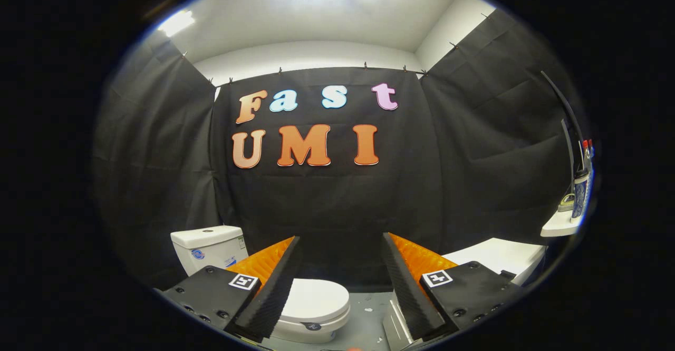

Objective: Open the toilet lid.

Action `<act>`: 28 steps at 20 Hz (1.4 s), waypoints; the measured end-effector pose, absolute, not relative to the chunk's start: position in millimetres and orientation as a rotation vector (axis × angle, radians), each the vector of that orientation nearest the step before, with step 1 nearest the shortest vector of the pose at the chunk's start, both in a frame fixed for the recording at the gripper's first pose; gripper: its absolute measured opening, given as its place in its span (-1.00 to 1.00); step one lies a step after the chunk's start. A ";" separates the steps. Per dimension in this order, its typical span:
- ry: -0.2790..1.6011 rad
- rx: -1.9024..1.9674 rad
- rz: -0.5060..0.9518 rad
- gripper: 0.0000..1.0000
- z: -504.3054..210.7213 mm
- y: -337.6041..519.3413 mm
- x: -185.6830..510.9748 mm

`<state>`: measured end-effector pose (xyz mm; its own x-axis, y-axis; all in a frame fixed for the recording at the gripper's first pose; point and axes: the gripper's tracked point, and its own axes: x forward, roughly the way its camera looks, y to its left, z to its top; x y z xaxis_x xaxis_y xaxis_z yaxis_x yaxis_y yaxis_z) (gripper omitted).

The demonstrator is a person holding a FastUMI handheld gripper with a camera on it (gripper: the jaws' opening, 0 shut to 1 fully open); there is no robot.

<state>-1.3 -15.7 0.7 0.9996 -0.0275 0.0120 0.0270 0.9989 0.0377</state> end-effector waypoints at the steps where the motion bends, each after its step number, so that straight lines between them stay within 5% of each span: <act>1: -0.010 0.040 -0.025 0.94 -0.8 -15.2 -1.2; 14: -0.028 0.183 0.065 0.93 -47.2 28.9 50.5; 28: 0.352 0.504 0.019 0.96 -301.9 26.4 90.2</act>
